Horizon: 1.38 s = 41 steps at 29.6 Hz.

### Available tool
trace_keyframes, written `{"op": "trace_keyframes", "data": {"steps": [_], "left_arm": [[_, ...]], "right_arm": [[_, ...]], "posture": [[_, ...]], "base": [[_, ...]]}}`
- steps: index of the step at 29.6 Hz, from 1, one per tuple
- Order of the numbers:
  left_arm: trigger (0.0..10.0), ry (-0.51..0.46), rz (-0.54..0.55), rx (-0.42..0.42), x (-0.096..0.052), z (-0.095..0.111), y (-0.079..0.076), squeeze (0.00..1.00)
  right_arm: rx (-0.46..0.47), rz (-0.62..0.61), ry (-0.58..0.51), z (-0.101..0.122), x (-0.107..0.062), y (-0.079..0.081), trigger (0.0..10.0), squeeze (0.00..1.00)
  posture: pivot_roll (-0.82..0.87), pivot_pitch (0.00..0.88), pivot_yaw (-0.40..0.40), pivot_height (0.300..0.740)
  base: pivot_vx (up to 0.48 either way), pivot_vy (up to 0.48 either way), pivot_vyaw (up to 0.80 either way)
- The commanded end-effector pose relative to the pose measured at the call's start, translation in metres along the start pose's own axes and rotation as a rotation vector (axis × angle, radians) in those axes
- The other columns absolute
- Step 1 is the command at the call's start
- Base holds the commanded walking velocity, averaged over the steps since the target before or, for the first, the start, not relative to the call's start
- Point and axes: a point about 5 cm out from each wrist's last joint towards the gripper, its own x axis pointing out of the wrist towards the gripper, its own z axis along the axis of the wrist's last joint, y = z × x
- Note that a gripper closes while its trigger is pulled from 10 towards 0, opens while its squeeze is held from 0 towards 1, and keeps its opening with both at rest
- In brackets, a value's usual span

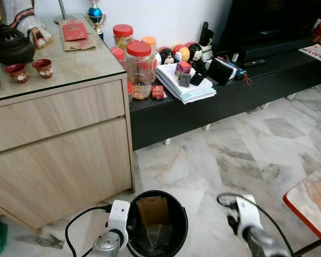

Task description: Picking trash to rubbish bin

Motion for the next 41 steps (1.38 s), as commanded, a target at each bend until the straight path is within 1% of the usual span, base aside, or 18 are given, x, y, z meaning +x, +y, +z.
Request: {"op": "trace_keyframes", "data": {"steps": [1, 2, 5, 6, 8, 9, 12, 13, 15, 18, 22, 25, 30, 34, 41], "left_arm": [[10.0, 0.008, 0.058, -0.022, -0.002, -0.005, 0.007, 0.00], [10.0, 0.009, 0.071, -0.031, -0.002, -0.005, 0.009, 0.00], [10.0, 0.020, 0.141, -0.063, -0.006, -0.013, 0.023, 0.00], [10.0, 0.036, 0.162, -0.058, -0.009, -0.019, 0.028, 0.00], [10.0, 0.044, 0.167, -0.054, -0.011, -0.022, 0.029, 0.00], [10.0, 0.057, 0.180, -0.053, -0.013, -0.028, 0.031, 0.00], [10.0, 0.067, 0.192, -0.052, -0.016, -0.033, 0.033, 0.00], [10.0, 0.089, 0.202, -0.059, -0.019, -0.041, 0.034, 0.00], [10.0, 0.124, 0.211, -0.073, -0.023, -0.052, 0.034, 0.00], [10.0, 0.142, 0.202, -0.078, -0.025, -0.056, 0.031, 0.00], [10.0, 0.150, 0.180, -0.091, -0.024, -0.057, 0.026, 0.00], [10.0, 0.135, 0.167, -0.096, -0.021, -0.051, 0.023, 0.00], [10.0, 0.119, 0.159, -0.095, -0.018, -0.044, 0.023, 0.00], [10.0, 0.115, 0.156, -0.097, -0.017, -0.043, 0.023, 0.00], [10.0, 0.125, 0.151, -0.103, -0.018, -0.046, 0.021, 0.00]], "right_arm": [[0.060, -0.013, 0.003, -0.008, -0.001, -0.002, 10.0, 0.00], [0.069, -0.013, 0.003, -0.009, -0.002, -0.001, 10.0, 0.00], [0.099, -0.033, 0.038, -0.025, -0.005, -0.003, 10.0, 0.00], [0.112, -0.045, 0.061, -0.035, -0.007, -0.004, 10.0, 0.00], [0.117, -0.048, 0.070, -0.039, -0.008, -0.004, 10.0, 0.00], [0.125, -0.058, 0.078, -0.043, -0.009, -0.004, 10.0, 0.00], [0.138, -0.067, 0.080, -0.046, -0.010, -0.005, 10.0, 0.00], [0.151, -0.078, 0.082, -0.048, -0.010, -0.005, 10.0, 0.00], [0.167, -0.082, 0.080, -0.049, -0.011, -0.005, 10.0, 0.00], [0.187, -0.094, 0.077, -0.050, -0.011, -0.005, 10.0, 0.00], [0.203, -0.107, 0.074, -0.051, -0.011, -0.007, 10.0, 0.00], [0.221, -0.122, 0.069, -0.050, -0.012, -0.011, 10.0, 0.00], [0.238, -0.123, 0.059, -0.048, -0.011, -0.010, 10.0, 0.00], [0.262, -0.122, 0.050, -0.047, -0.011, -0.010, 10.0, 0.00], [0.250, -0.117, 0.066, -0.052, -0.012, -0.006, 10.0, 0.00]], "posture": [[-0.06, 0.062, -0.067, 0.740], [-0.06, 0.062, -0.067, 0.740], [-0.05, 0.056, -0.059, 0.740], [-0.05, 0.056, -0.059, 0.740], [-0.05, 0.056, -0.059, 0.740], [-0.05, 0.049, -0.056, 0.740], [-0.05, 0.046, -0.054, 0.740], [-0.05, 0.040, -0.054, 0.740], [-0.05, 0.036, -0.053, 0.740], [-0.06, 0.026, -0.051, 0.740], [-0.06, 0.011, -0.050, 0.740], [-0.06, 0.008, -0.048, 0.740], [-0.07, 0.016, -0.045, 0.740], [-0.07, 0.018, -0.045, 0.740], [-0.07, 0.025, -0.044, 0.740]], "base": [[0.000, 0.000, 0.00], [0.000, 0.000, 0.00], [0.000, 0.000, 0.00], [0.000, 0.000, 0.00], [0.000, 0.000, 0.00], [0.000, 0.000, 0.00], [0.000, 0.000, 0.00], [0.000, 0.000, 0.00], [0.000, 0.000, 0.00], [0.000, 0.000, 0.00], [0.000, 0.000, 0.00], [0.000, 0.000, 0.00], [0.000, 0.000, 0.00], [-0.247, 0.000, 0.00], [-0.254, 0.000, 0.00]]}}
